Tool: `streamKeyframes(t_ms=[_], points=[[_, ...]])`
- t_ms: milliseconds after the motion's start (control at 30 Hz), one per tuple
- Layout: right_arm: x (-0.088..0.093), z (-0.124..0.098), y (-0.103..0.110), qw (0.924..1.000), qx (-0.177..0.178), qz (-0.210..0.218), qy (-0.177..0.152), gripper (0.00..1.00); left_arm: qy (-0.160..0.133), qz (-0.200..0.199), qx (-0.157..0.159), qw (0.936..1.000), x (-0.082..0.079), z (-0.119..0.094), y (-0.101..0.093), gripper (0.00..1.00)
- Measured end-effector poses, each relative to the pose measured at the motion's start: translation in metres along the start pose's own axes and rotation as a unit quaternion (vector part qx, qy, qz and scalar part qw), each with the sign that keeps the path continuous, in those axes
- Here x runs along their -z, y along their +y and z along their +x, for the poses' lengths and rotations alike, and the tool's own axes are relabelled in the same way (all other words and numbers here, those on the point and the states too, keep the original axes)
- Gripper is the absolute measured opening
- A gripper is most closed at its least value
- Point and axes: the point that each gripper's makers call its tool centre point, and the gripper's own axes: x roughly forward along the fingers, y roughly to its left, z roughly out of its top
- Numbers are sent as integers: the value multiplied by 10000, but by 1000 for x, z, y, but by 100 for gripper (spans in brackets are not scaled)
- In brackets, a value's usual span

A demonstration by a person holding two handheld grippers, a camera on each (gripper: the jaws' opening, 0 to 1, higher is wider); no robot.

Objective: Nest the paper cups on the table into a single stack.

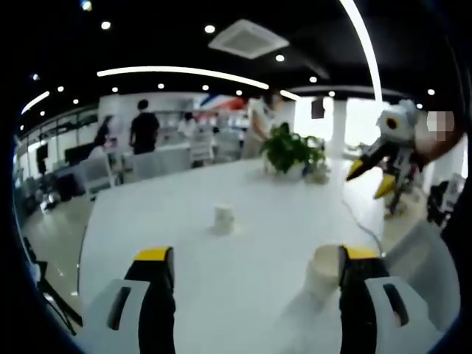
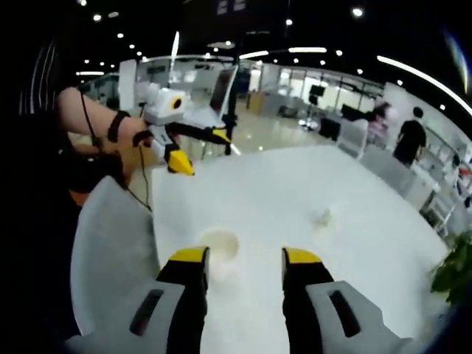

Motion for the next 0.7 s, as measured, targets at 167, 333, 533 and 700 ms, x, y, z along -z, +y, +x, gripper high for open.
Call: streamKeyframes(t_ms=[167,333,533,700], points=[[11,-5,-11,9992,354,155,-46,40,24,14,-3,10000,1,0,0,92],[22,-7,-21,9969,677,369,-156,47,17,-1,22,10000,2,-1,-2,92],[47,-14,-31,9915,961,867,-94,47,18,-24,15,10000,3,-2,-3,92],[61,-24,-43,9846,1267,1198,-116,48,19,-32,8,10000,3,-3,-2,92]])
